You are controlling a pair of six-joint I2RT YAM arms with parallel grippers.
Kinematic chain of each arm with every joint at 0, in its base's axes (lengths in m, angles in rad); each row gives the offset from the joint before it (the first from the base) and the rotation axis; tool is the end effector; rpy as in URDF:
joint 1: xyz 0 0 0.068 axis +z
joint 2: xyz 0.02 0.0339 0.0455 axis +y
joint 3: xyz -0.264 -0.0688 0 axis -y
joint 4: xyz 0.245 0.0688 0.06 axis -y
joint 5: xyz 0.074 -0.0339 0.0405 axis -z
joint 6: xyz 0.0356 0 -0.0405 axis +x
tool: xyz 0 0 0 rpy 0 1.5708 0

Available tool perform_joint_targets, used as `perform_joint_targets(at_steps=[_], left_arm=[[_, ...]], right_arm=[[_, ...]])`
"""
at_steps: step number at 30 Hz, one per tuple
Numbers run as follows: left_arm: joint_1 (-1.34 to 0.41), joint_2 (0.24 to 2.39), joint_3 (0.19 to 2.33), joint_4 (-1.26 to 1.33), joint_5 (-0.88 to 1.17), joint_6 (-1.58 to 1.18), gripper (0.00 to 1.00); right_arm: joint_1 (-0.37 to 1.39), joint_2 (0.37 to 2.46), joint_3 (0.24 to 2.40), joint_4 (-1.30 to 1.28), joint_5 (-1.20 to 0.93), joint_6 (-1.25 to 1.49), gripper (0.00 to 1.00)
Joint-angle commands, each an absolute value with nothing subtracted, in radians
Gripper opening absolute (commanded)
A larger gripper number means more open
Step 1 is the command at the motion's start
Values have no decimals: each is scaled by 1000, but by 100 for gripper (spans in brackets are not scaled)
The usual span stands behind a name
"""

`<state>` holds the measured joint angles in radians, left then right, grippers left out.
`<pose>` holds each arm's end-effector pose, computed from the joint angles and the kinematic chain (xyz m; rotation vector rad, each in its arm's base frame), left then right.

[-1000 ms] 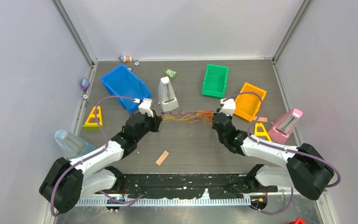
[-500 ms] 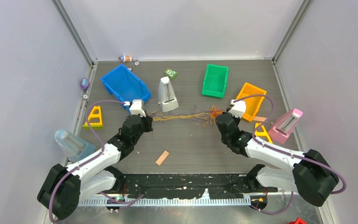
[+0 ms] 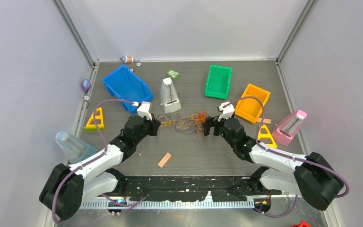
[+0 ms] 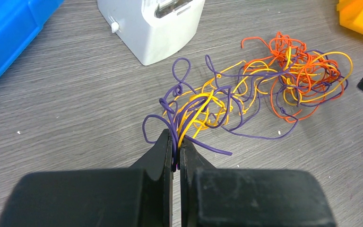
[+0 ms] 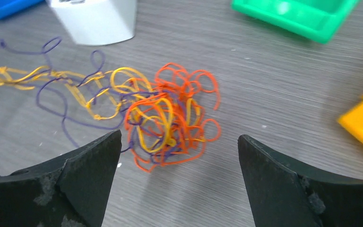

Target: Untangle the cables

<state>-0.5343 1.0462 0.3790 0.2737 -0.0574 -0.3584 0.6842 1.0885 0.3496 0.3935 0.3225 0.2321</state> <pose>0.1891 -0.1095 0.1955 0.1376 1.9966 -0.5248 0.1780 0.1306 0.1903 -0.2139 1.8979 0.3131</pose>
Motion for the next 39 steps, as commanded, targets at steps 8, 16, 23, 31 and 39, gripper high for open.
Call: perform_joint_targets(at_steps=[8, 16, 23, 31, 39], left_arm=[[-527, 1027, 401, 297, -105, -353, 0], [-526, 892, 339, 169, -587, -504, 0], [-526, 873, 342, 79, -747, -596, 0], [-525, 886, 368, 79, -669, -549, 0], [-528, 873, 340, 290, -190, -330, 53]], right_arm=[[683, 1338, 582, 210, 392, 258, 44], [651, 1198, 511, 144, 737, 419, 5], [526, 919, 344, 47, 951, 754, 5], [514, 731, 200, 263, 836, 636, 5], [516, 785, 188, 523, 334, 348, 5]])
